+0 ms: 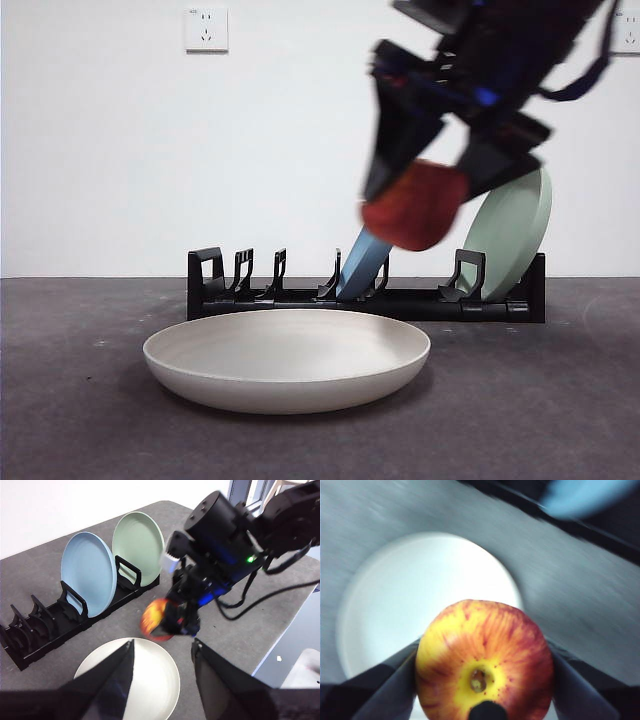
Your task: Take the yellow plate from the plate rack,put the plate on the table,take the apple from the table,put the apple in the plate
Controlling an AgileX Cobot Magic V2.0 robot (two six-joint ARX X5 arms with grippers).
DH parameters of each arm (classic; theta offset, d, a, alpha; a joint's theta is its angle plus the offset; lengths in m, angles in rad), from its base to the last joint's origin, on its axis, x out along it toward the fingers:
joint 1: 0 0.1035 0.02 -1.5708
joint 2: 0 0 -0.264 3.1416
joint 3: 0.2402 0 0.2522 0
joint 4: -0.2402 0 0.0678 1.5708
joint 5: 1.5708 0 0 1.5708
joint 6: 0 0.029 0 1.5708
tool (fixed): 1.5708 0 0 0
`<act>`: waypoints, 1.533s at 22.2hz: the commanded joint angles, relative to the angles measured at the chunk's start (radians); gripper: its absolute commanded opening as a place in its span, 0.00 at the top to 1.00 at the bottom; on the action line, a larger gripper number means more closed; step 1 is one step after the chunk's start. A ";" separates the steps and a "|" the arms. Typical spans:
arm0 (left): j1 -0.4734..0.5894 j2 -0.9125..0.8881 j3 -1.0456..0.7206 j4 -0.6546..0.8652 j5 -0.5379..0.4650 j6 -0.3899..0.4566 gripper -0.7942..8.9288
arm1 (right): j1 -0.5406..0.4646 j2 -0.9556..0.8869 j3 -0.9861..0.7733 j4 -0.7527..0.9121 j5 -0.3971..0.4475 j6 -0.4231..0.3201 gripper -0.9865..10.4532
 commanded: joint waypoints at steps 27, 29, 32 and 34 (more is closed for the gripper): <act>-0.002 -0.002 -0.003 -0.078 -0.002 -0.006 0.72 | 0.188 0.392 0.079 0.084 0.078 0.007 0.41; -0.002 -0.002 -0.003 -0.080 -0.002 -0.006 0.72 | 0.188 0.379 0.080 0.084 0.078 0.007 0.41; -0.002 -0.002 -0.003 -0.087 -0.002 -0.006 0.72 | 0.188 0.336 0.082 0.084 0.078 0.007 0.41; -0.002 -0.002 -0.003 -0.090 -0.002 -0.006 0.72 | 0.188 0.299 0.082 0.080 0.078 0.007 0.41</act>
